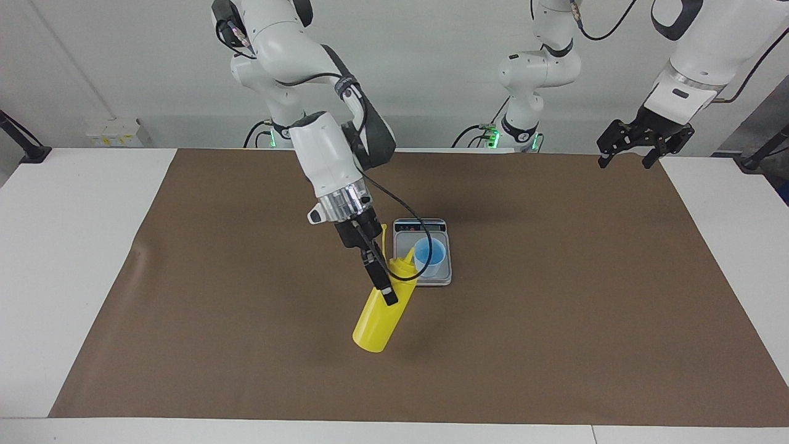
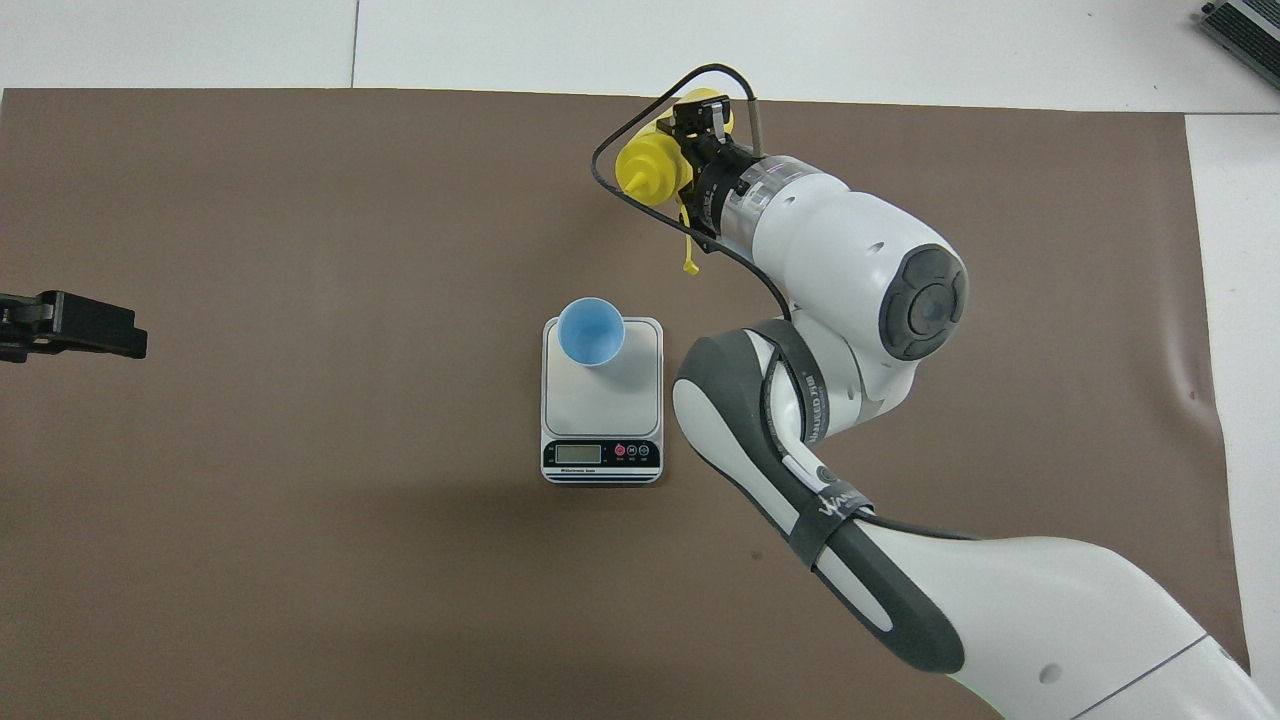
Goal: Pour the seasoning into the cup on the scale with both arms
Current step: 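Lift the yellow bottle with the right gripper toward the cup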
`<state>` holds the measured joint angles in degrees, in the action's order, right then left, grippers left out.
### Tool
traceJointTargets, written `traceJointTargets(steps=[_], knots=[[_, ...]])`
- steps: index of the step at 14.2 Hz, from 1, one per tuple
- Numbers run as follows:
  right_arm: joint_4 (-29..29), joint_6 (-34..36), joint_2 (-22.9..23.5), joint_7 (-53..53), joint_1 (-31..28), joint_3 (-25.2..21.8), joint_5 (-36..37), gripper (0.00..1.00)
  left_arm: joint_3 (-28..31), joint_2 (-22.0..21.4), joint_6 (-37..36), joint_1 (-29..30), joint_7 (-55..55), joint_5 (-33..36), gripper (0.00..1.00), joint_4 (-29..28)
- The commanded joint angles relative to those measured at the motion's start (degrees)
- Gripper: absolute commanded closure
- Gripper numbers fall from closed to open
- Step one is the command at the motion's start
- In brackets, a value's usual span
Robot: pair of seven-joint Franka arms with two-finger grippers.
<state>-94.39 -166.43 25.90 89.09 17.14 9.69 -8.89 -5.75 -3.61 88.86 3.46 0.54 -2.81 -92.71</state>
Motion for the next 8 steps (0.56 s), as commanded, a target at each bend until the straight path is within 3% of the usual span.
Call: traceJointTargets(steps=[1,8], knots=[[2.4,-3.5,3.4,-0.2,1.1,0.0,6.5,1.00,-0.2,-1.0,-0.7,0.5,0.3,0.4,0.00,-0.7],[7.6,-4.5,10.0,-0.2,1.8,-0.3,27.1,1.00,-0.2,-1.0,-0.7,0.5,0.3,0.5,0.00,-0.7]])
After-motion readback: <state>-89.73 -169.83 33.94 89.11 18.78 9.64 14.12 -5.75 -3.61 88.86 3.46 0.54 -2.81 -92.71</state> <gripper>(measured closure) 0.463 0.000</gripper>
